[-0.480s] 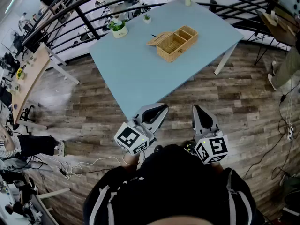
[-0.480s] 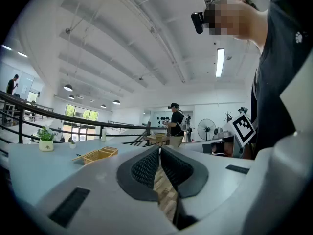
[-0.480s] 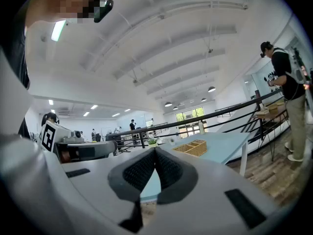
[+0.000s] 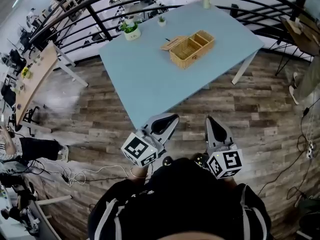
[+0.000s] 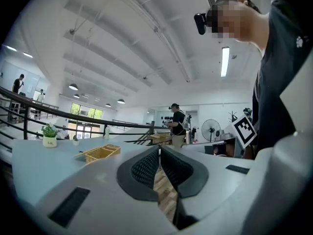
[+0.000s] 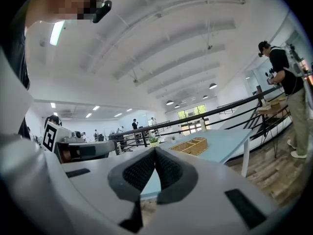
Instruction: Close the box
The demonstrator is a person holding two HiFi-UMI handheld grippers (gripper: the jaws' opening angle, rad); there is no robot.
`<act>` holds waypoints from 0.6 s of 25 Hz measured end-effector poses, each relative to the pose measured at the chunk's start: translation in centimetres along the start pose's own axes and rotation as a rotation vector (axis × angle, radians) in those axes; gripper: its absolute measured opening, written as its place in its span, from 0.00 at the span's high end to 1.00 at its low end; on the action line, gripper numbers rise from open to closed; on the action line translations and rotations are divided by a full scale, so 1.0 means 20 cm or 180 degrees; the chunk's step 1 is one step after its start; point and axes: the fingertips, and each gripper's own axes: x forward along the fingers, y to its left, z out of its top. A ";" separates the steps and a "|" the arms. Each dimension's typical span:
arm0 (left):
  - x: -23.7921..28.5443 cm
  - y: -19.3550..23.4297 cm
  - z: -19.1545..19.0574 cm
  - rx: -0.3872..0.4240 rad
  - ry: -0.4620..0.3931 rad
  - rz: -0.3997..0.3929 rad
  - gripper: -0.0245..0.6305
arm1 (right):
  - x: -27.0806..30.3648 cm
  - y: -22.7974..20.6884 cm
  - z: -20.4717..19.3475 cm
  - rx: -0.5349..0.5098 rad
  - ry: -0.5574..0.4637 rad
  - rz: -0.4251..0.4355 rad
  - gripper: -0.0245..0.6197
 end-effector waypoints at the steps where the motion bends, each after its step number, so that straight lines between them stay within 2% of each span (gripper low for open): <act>1: 0.01 0.00 0.00 -0.0007 0.0006 0.0009 0.93 | 0.00 -0.01 0.00 -0.0002 0.0002 -0.0003 0.96; 15: 0.24 -0.10 -0.03 0.0007 0.0074 0.0108 0.93 | -0.04 -0.26 0.00 -0.0036 0.0049 0.0152 0.95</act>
